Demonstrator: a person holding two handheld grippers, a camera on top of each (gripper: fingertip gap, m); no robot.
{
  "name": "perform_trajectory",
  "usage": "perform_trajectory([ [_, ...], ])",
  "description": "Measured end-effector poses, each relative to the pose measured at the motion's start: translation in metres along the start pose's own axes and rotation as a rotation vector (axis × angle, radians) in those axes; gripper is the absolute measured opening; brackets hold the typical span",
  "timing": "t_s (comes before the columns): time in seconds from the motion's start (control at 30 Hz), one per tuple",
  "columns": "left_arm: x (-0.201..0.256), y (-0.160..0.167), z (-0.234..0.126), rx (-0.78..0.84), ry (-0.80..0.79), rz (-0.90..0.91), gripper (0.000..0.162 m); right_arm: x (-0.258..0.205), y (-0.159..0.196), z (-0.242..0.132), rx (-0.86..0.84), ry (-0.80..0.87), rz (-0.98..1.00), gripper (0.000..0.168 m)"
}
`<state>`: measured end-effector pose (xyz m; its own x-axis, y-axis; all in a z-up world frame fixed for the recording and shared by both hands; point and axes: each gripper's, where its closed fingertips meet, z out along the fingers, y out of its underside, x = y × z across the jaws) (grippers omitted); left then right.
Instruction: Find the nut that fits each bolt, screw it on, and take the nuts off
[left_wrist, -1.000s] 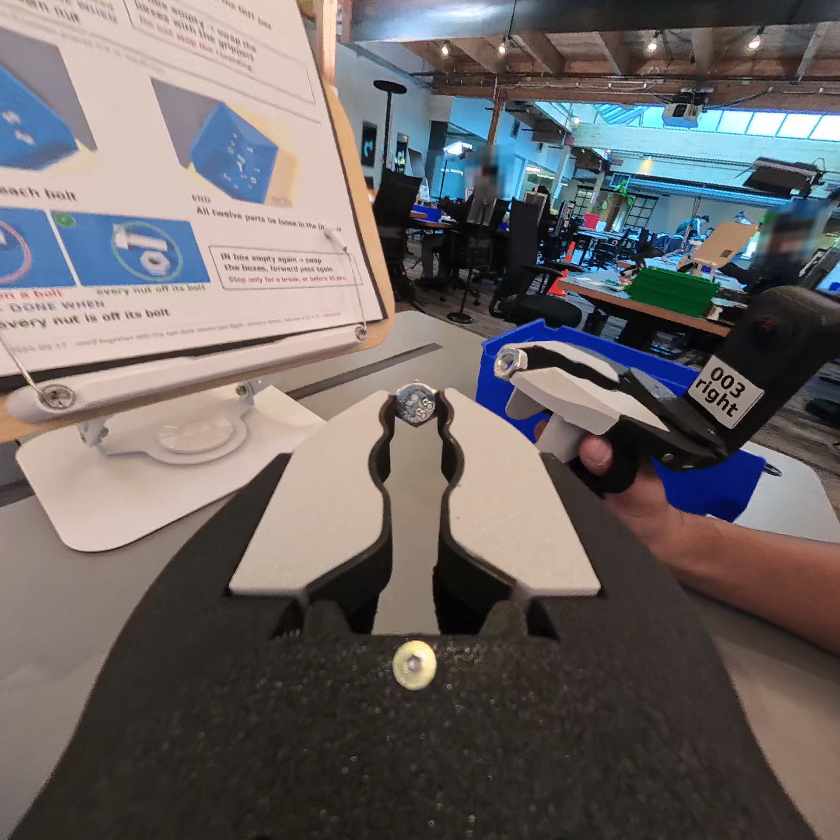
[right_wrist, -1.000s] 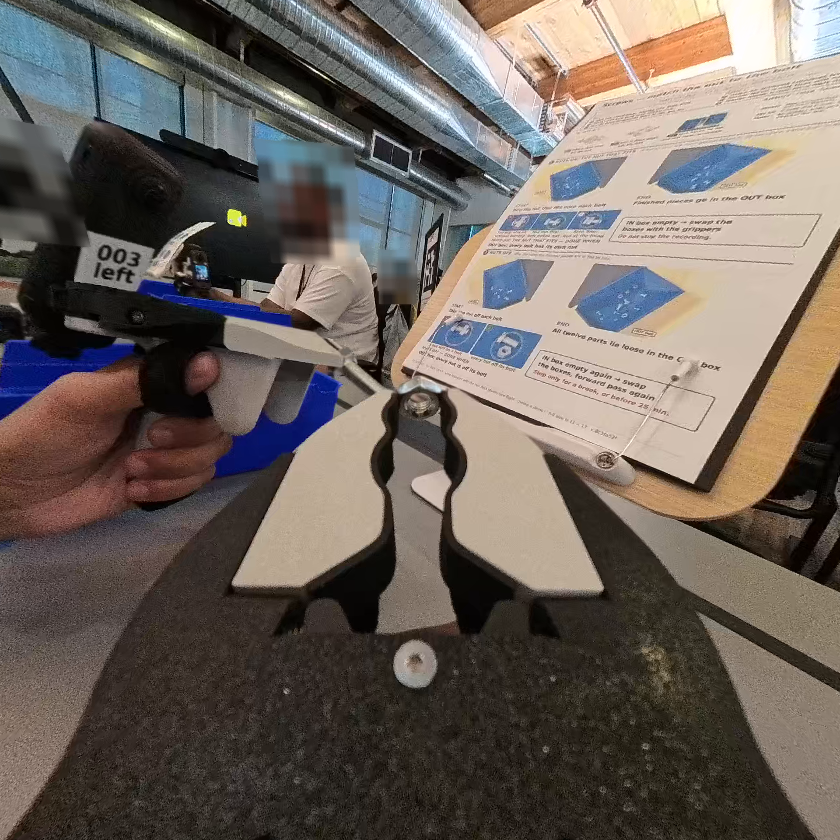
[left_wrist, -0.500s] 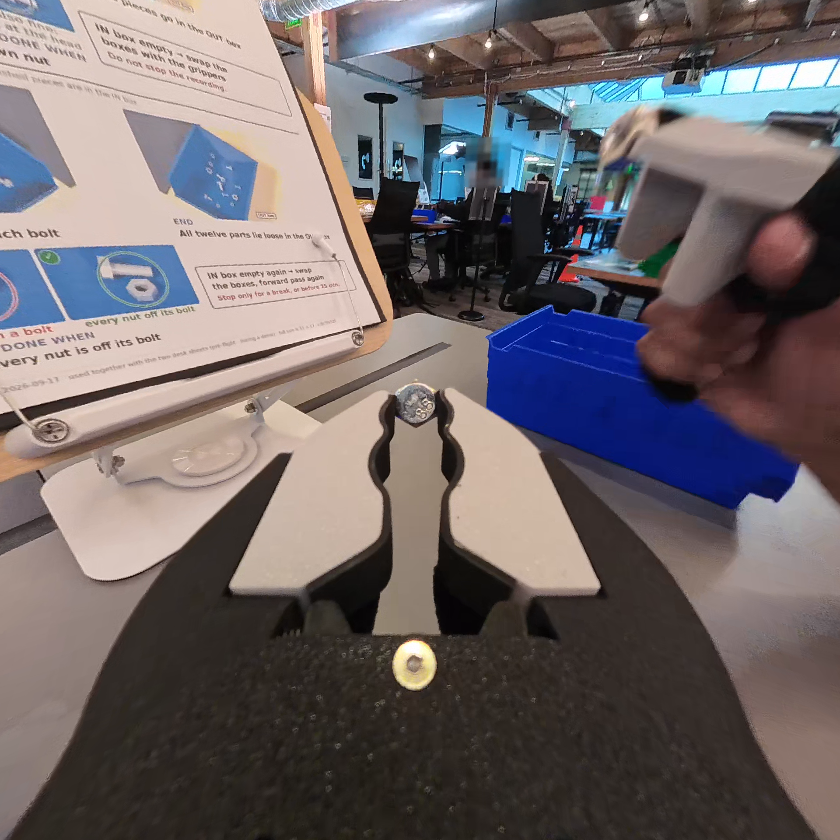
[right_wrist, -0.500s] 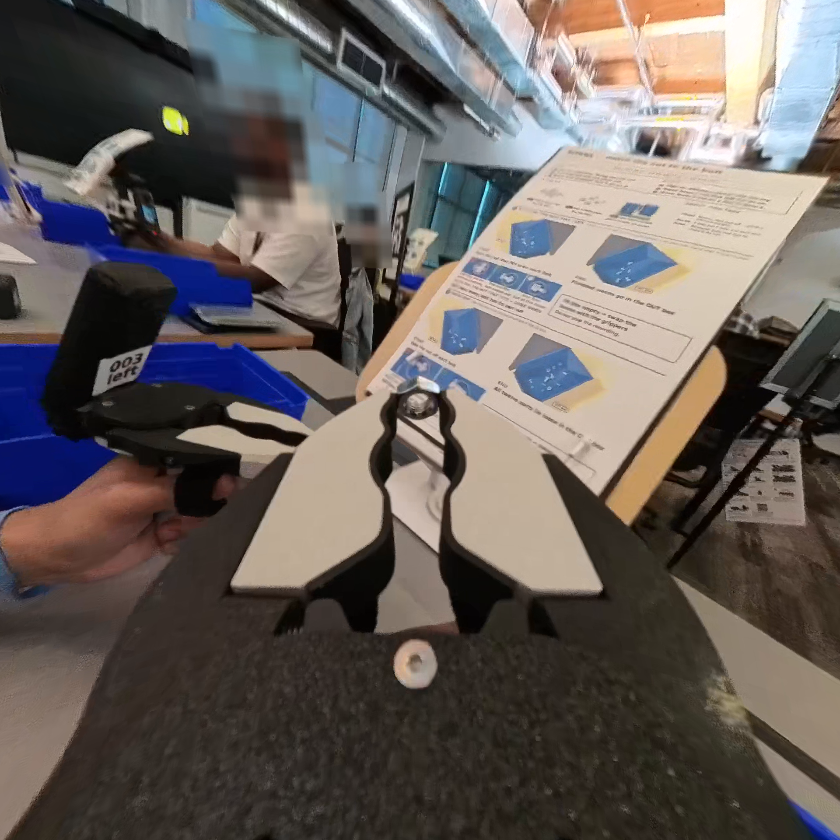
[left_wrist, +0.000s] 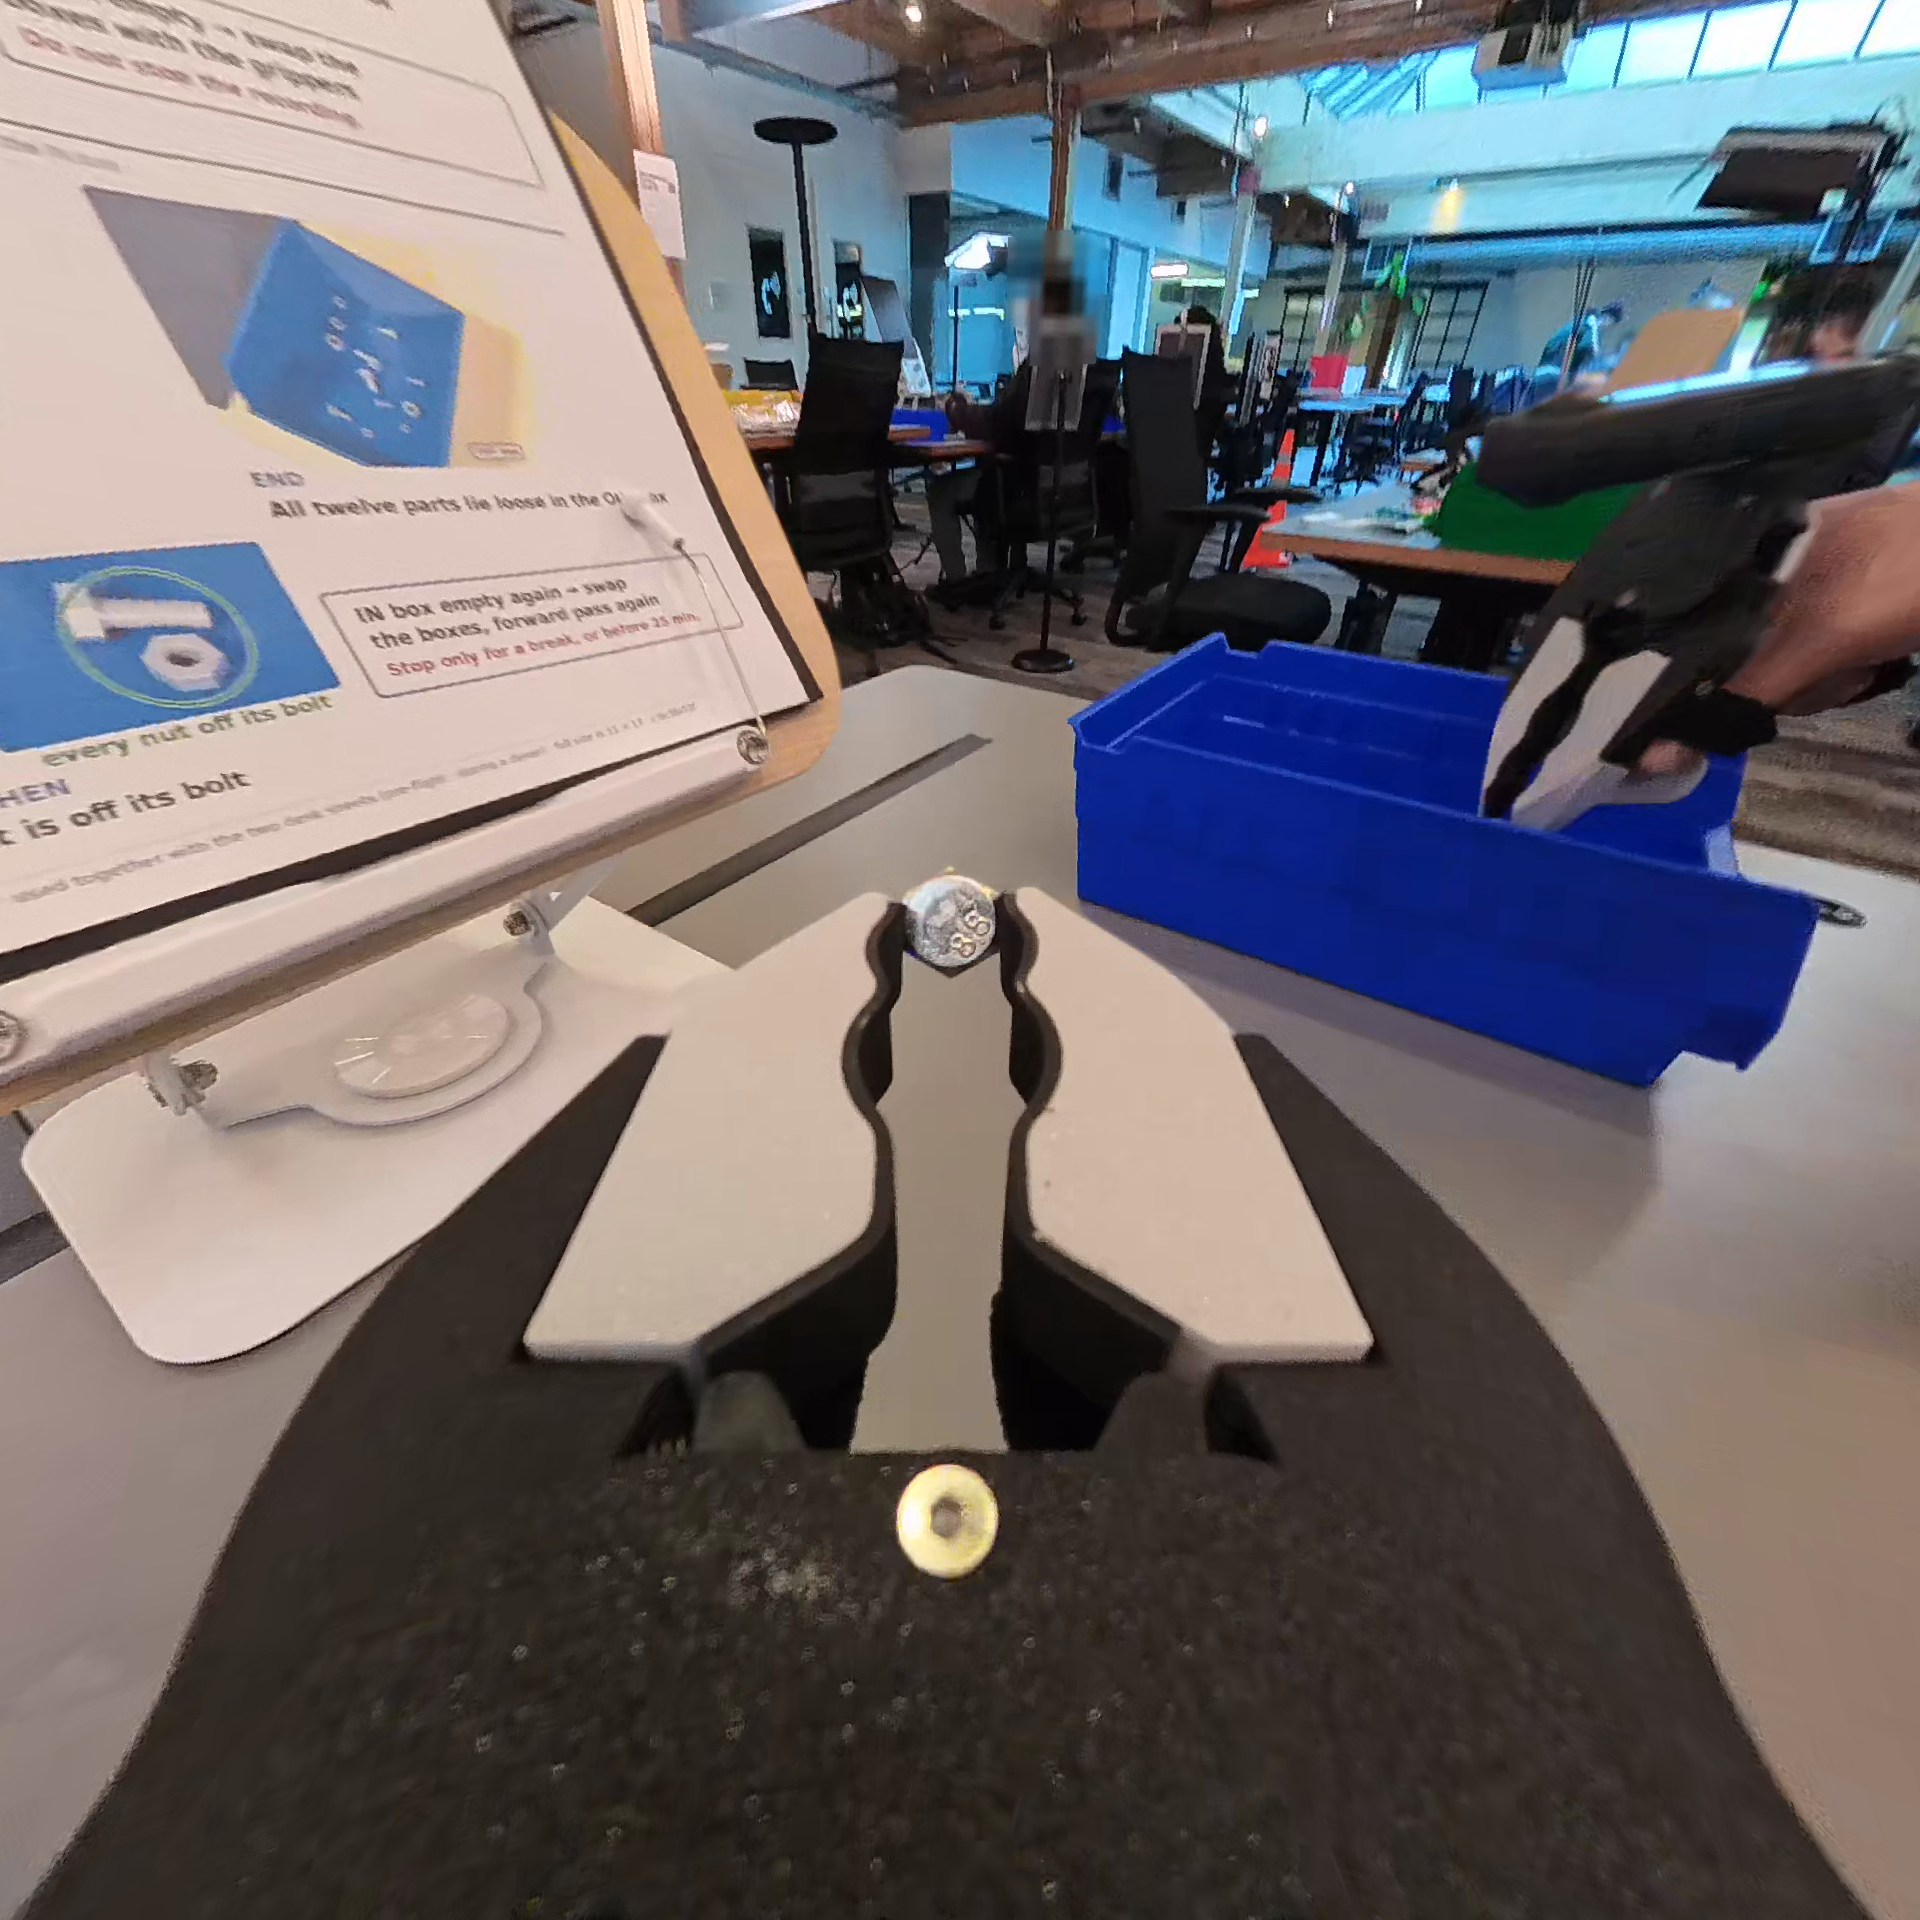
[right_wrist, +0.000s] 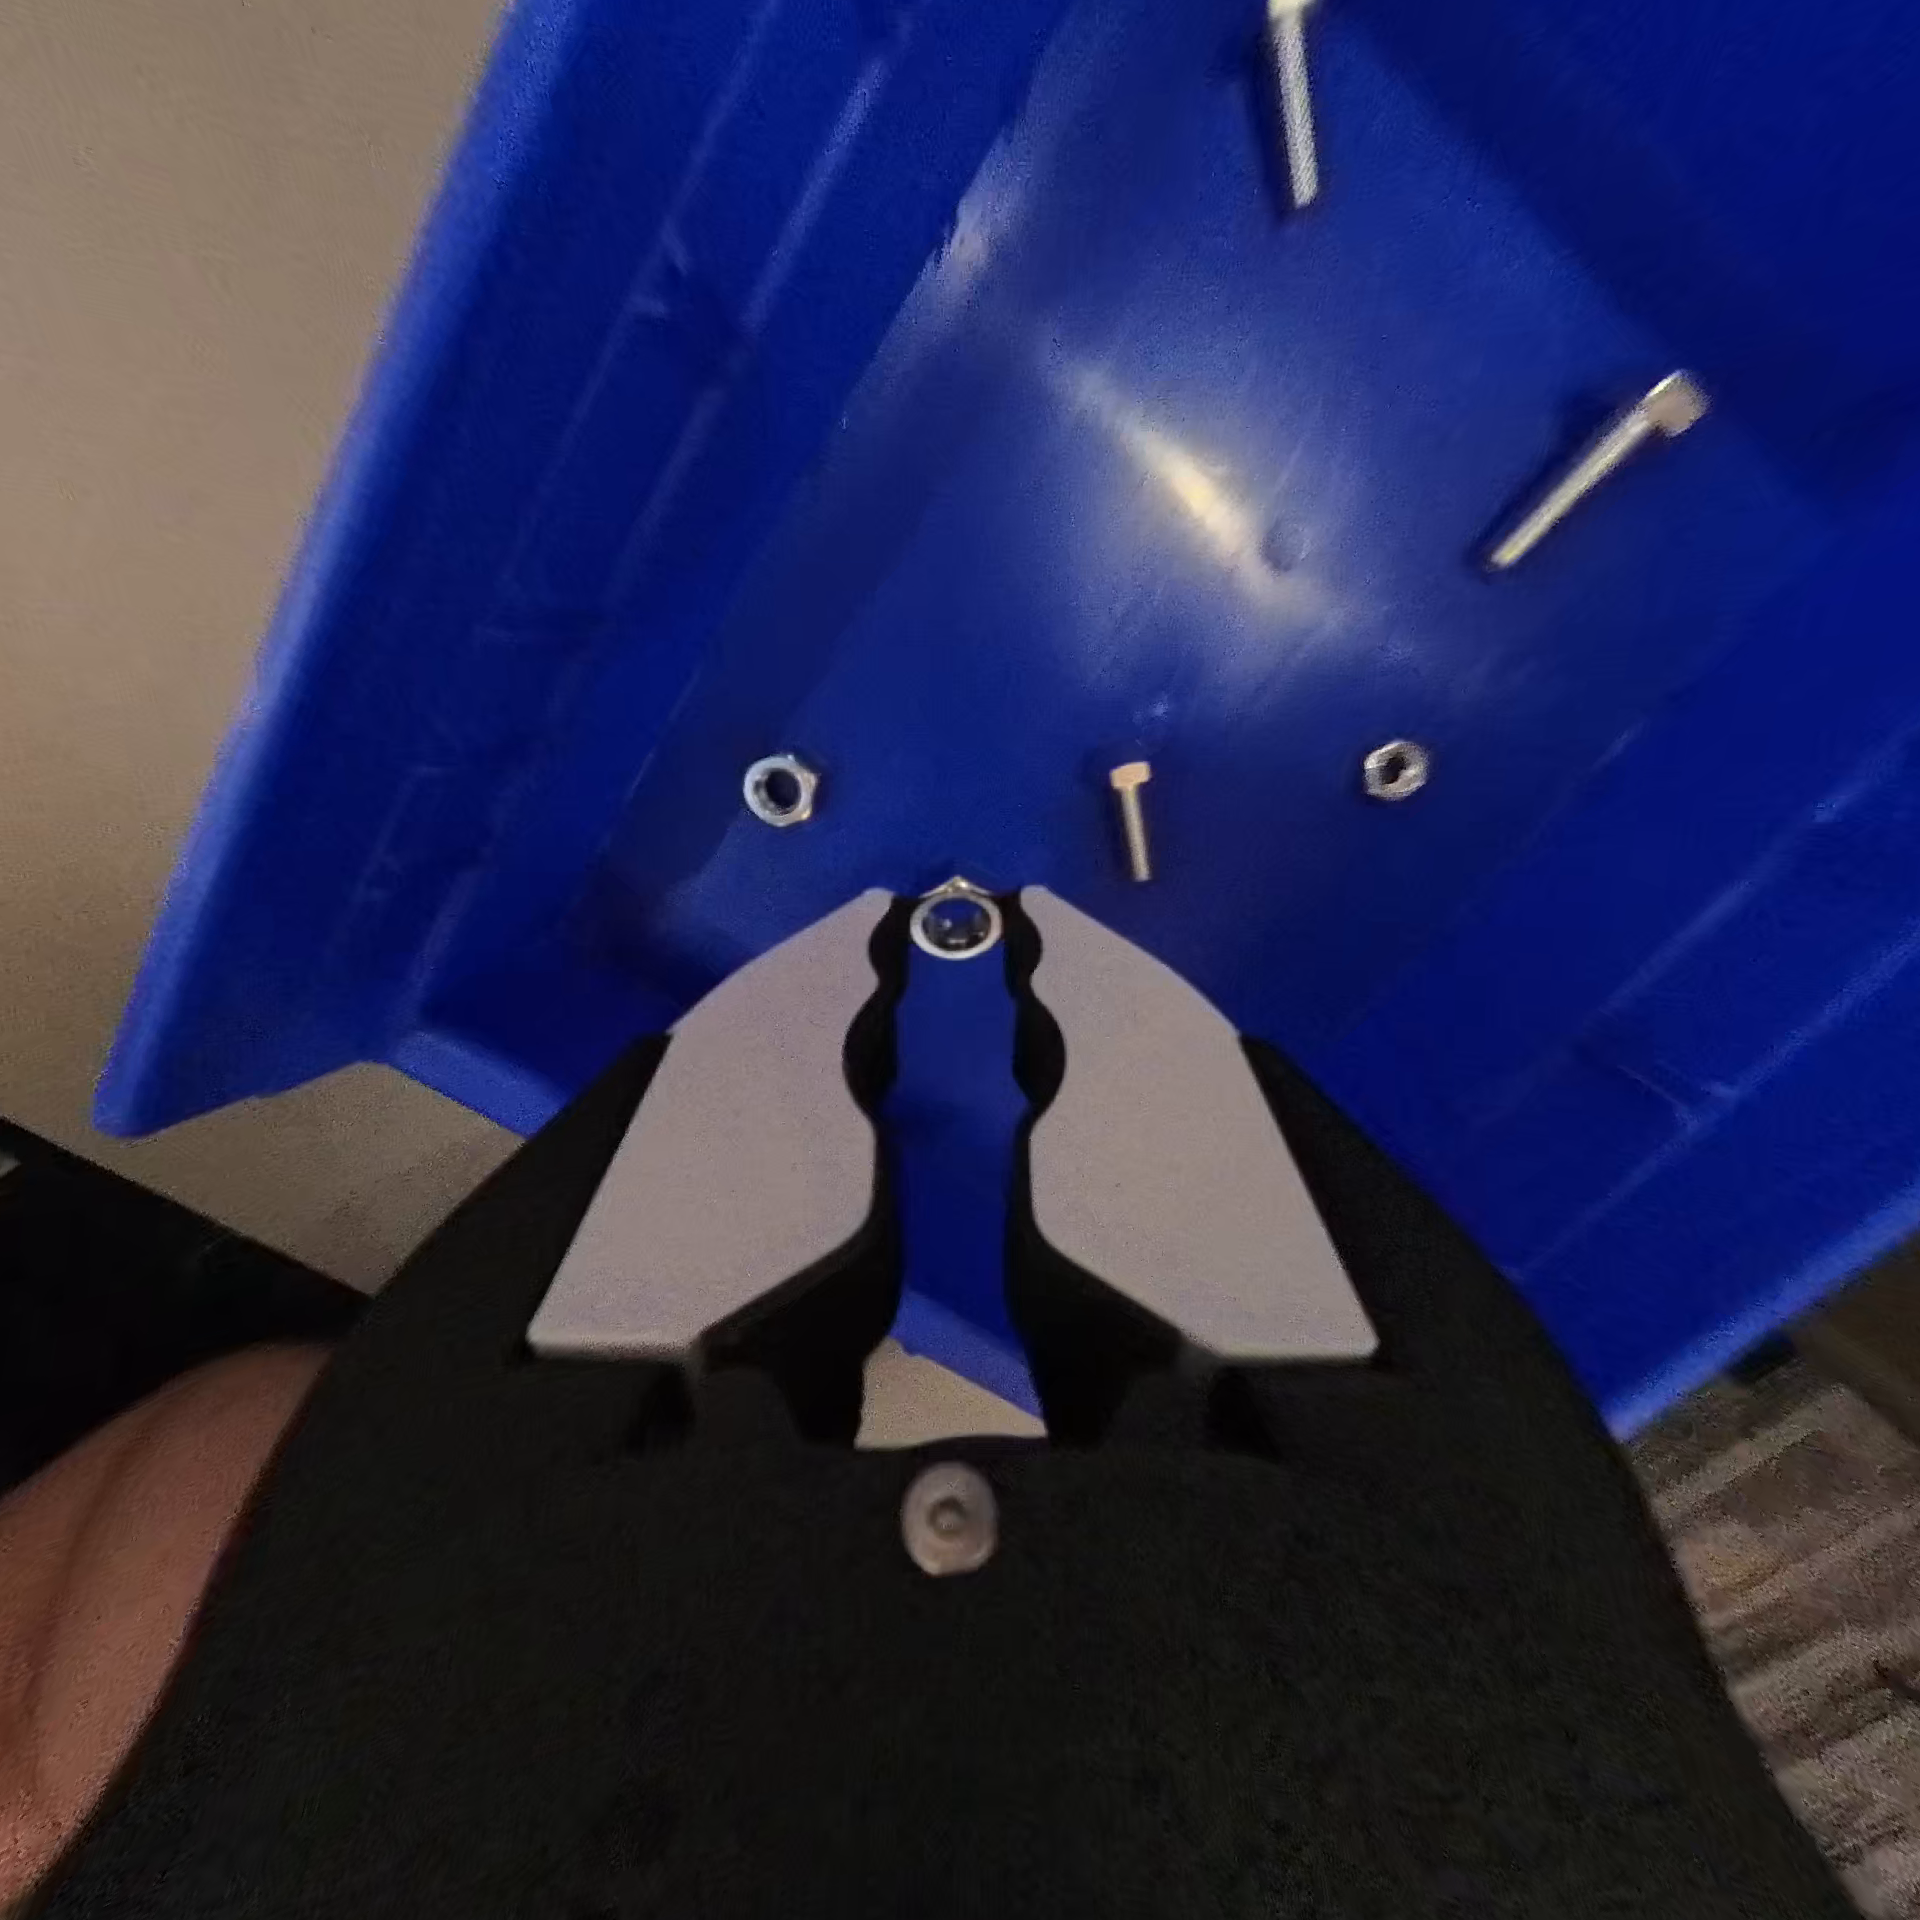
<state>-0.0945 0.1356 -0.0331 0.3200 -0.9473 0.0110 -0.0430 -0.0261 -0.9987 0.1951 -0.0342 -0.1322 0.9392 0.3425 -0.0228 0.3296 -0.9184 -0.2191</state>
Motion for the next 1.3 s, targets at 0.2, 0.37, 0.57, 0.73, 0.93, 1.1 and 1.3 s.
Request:
perform_trajectory([
  [0.2,0.018,-0.004,0.002,-0.012,0.038,0.041,0.017,0.006,-0.034,0.031,0.026,-0.014,-0.046,0.018],
  [0.37,0.028,-0.007,0.002,-0.015,0.073,0.035,0.017,0.035,-0.082,0.046,0.150,0.150,-0.085,0.017],
  [0.57,0.032,0.001,0.007,-0.044,0.102,0.005,0.017,0.070,-0.090,0.067,0.167,0.304,-0.005,0.018],
  [0.73,0.034,0.005,0.009,-0.057,0.125,-0.022,0.017,0.095,-0.086,0.066,0.223,0.370,0.085,0.020],
  [0.93,0.040,0.009,0.013,-0.054,0.221,-0.120,0.017,0.073,-0.123,-0.023,0.679,0.236,0.188,0.039],
  [1.1,0.062,-0.007,0.005,0.019,0.494,-0.290,0.017,-0.078,-0.156,-0.119,1.069,-0.323,-0.239,0.028],
  [1.3,0.067,-0.019,-0.007,0.073,0.608,-0.324,0.017,-0.191,-0.180,-0.091,0.980,-0.568,-0.526,0.030],
])
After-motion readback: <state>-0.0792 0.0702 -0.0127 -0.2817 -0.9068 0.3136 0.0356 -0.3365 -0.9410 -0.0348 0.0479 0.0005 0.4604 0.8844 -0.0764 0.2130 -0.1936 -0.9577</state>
